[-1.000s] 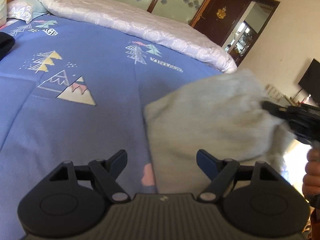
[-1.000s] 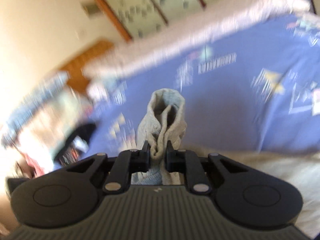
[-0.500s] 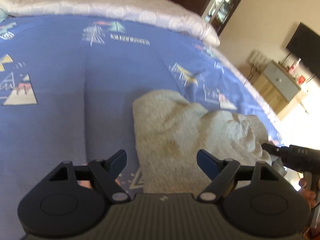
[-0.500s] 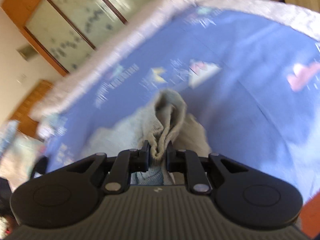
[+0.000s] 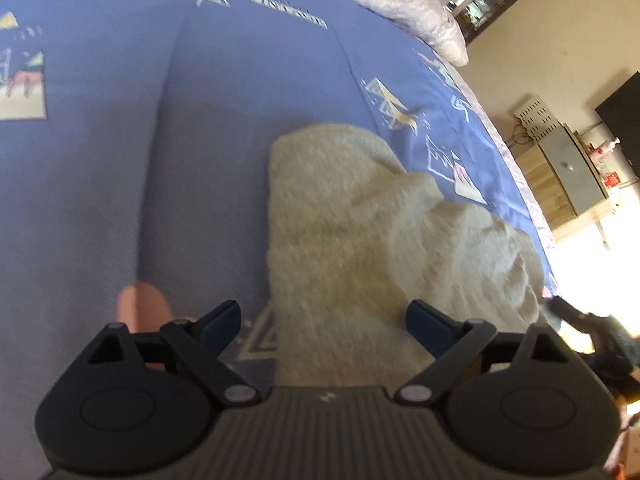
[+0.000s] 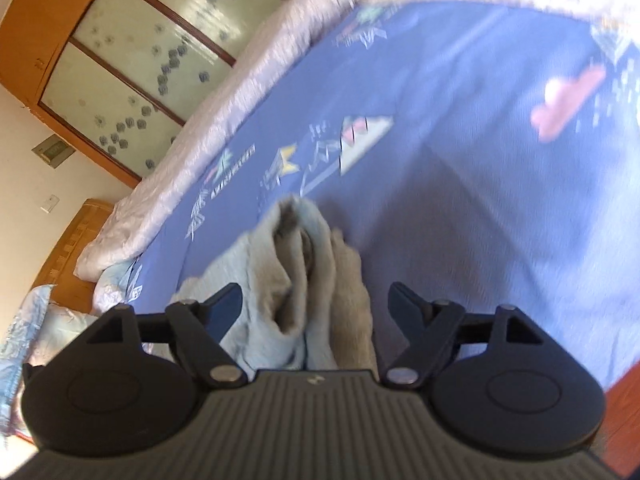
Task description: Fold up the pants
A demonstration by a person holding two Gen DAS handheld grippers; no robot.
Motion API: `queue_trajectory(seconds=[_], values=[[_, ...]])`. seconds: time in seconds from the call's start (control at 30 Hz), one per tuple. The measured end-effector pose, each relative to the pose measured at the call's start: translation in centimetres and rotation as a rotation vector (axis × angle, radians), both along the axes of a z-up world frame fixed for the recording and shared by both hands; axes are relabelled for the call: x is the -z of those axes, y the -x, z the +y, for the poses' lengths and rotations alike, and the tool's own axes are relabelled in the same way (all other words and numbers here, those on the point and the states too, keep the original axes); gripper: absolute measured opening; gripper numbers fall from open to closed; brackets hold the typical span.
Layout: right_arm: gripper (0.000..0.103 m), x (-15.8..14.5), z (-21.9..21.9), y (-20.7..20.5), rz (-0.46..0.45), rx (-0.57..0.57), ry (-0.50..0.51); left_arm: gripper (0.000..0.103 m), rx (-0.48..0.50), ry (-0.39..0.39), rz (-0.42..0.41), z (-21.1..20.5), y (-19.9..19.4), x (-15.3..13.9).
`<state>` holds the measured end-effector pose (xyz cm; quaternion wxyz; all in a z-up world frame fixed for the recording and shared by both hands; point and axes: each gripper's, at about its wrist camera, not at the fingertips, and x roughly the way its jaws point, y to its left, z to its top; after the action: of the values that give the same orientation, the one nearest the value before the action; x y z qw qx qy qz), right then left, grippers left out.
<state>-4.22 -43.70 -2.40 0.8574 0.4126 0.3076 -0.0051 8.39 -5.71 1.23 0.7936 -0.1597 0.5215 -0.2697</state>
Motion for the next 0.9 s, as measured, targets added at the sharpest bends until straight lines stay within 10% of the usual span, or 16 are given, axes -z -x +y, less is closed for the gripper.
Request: queue_trajectory(seconds=[0.07, 0.17, 0.2, 0.3, 0.67, 0.9], values=[[0.084, 0.9, 0.2, -0.4, 0.024, -0.022, -0.055, 0.086, 0.023, 0.025, 0.022, -0.6, 0.0, 0.6], [0.081, 1.7, 1.2, -0.1, 0.039, -0.063, -0.129, 0.045, 0.055, 0.017, 0.002, -1.8, 0.4, 1.1], [0.051, 1.2, 1.7, -0.3, 0.047, -0.1, -0.111, 0.033, 0.064, 0.017, -0.001, -2.0, 0.5, 1.0], [0.036, -0.4, 3.2, -1.0, 0.049, -0.156, -0.133, 0.016, 0.048, 0.02, -0.034, -1.4, 0.3, -0.5], [0.034, -12.3, 9.9, -11.8, -0.332, -0.345, -0.005, 0.014, -0.184, 0.047, -0.407, 6.7, -4.5, -11.6], [0.044, -6.9, 15.4, -21.7, -0.231, -0.359, 0.129, 0.036, -0.362, -0.281, -0.38, 7.2, -10.7, -4.7]])
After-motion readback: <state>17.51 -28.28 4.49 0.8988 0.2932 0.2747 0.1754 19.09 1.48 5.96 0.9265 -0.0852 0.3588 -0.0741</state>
